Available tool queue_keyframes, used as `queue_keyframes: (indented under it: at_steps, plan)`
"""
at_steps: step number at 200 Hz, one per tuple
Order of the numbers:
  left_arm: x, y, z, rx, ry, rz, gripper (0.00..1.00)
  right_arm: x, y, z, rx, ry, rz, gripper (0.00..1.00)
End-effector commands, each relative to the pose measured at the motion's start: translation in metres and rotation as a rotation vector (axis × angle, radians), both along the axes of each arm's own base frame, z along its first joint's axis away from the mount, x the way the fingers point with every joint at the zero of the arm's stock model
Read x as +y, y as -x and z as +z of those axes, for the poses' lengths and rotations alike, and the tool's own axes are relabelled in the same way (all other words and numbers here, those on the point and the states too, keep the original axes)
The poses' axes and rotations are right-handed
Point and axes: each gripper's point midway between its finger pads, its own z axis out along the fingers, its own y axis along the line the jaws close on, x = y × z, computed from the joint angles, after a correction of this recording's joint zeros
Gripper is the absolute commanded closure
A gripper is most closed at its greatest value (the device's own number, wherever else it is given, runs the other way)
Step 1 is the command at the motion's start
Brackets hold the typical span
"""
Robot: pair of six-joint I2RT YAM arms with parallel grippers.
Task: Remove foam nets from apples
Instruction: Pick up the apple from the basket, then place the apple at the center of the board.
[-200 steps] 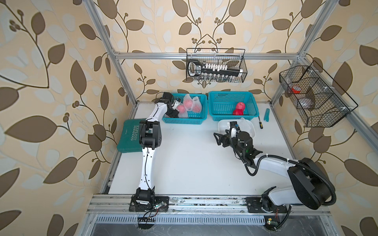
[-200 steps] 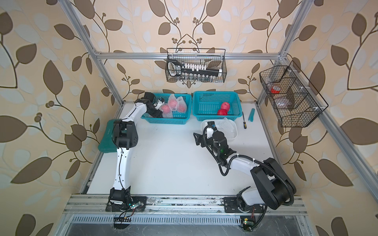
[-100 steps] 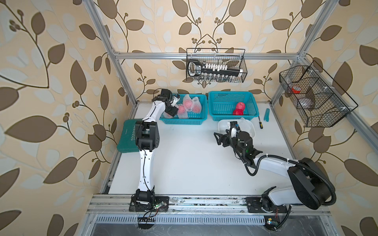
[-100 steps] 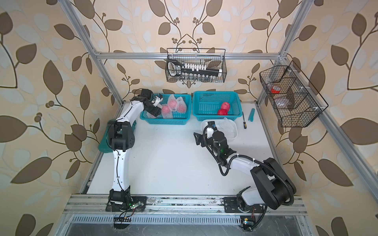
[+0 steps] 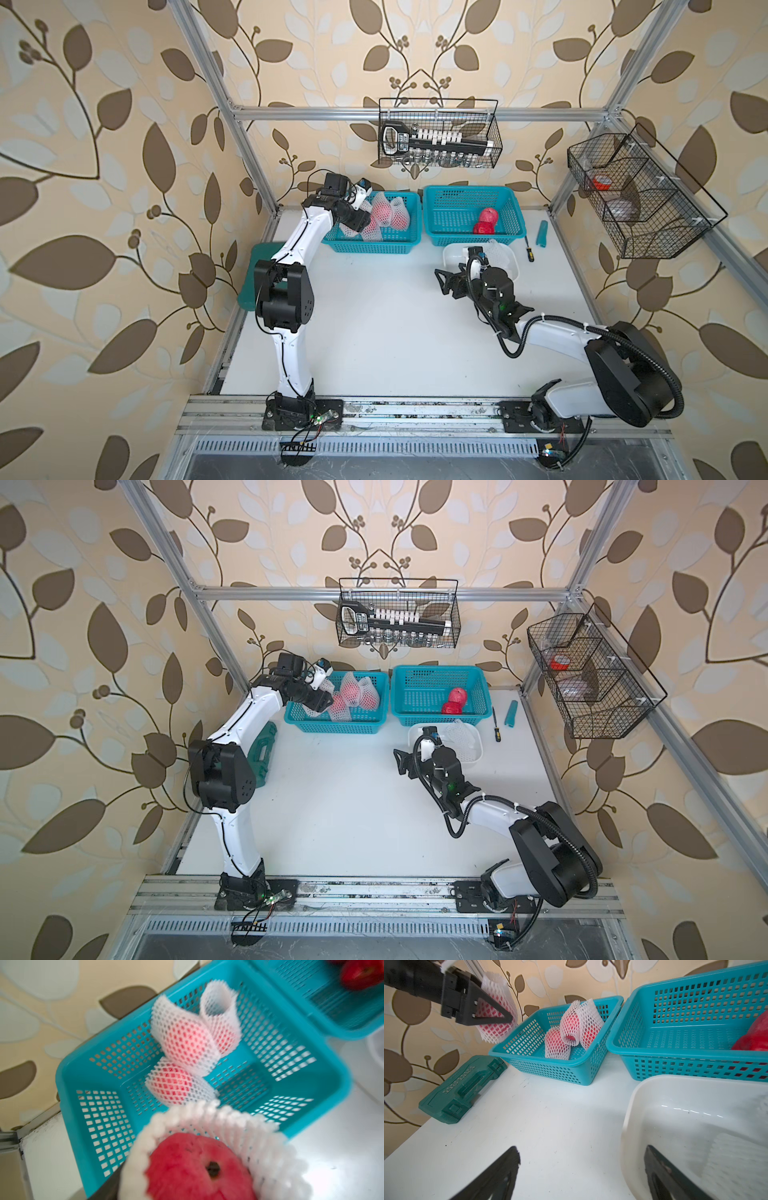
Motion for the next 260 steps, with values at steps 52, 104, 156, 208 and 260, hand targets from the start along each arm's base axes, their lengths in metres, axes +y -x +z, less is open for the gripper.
queue_keyframes:
  at_steps: [52, 104, 156, 208, 260]
  plan:
    - [-0.120, 0.090, 0.049, -0.096, 0.389, -0.271, 0.42, -0.030, 0.003, 0.013, -0.059, -0.023, -0.152, 0.07]
    - [-0.170, 0.166, -0.004, -0.096, 0.492, -0.426, 0.40, -0.075, 0.010, 0.021, -0.104, -0.038, -0.344, 0.06]
    - [-0.198, 0.225, -0.067, -0.147, 0.472, -0.529, 0.38, -0.071, 0.007, 0.015, -0.087, -0.038, -0.333, 0.06]
    - [-0.209, 0.222, -0.096, -0.196, 0.460, -0.496, 0.32, -0.071, 0.006, 0.013, -0.081, -0.034, -0.331, 0.06]
    - [-0.212, 0.211, -0.120, -0.206, 0.422, -0.470, 0.25, -0.069, 0.006, 0.013, -0.080, -0.036, -0.319, 0.06]
